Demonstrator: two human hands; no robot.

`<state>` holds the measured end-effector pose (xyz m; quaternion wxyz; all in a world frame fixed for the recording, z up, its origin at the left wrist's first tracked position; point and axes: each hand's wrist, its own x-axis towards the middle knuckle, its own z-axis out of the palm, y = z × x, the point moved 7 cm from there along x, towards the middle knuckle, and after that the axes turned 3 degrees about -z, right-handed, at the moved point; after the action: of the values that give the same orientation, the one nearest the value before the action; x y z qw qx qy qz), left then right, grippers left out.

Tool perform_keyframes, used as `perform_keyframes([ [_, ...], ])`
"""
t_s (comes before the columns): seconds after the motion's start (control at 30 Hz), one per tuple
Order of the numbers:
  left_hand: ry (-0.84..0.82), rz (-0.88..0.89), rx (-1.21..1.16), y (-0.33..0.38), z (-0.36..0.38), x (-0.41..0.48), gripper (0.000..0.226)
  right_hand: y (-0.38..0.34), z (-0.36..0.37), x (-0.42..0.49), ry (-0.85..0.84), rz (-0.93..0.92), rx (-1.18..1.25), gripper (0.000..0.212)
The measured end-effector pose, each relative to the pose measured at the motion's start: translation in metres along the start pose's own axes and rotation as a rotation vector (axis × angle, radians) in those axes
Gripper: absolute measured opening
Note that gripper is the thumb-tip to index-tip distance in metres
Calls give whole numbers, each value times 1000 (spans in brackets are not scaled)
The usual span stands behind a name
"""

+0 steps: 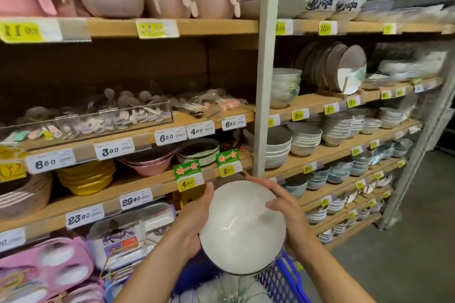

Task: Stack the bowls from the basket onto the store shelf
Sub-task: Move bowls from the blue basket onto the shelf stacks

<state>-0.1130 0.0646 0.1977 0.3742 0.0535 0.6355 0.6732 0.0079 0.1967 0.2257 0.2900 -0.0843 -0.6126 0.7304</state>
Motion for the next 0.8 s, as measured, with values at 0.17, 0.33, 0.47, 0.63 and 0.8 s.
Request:
perform_keyframes([
  [0.17,-65,187,-193,11,69,-37,41,-26,-54,-8,83,125,268,51],
  [0.33,-161,491,-353,10,139,-64,44,-49,-123,-11,203,254,391,40],
  [0.47,-89,470,-390,3,189,-69,30,-74,-158,-9,210,307,415,41],
  [0.63,42,394,-512,14,235,-62,32,-101,-188,3,203,343,394,36],
  [0.8,66,343,-560,33,268,-43,39,-124,-215,27,196,285,310,33],
])
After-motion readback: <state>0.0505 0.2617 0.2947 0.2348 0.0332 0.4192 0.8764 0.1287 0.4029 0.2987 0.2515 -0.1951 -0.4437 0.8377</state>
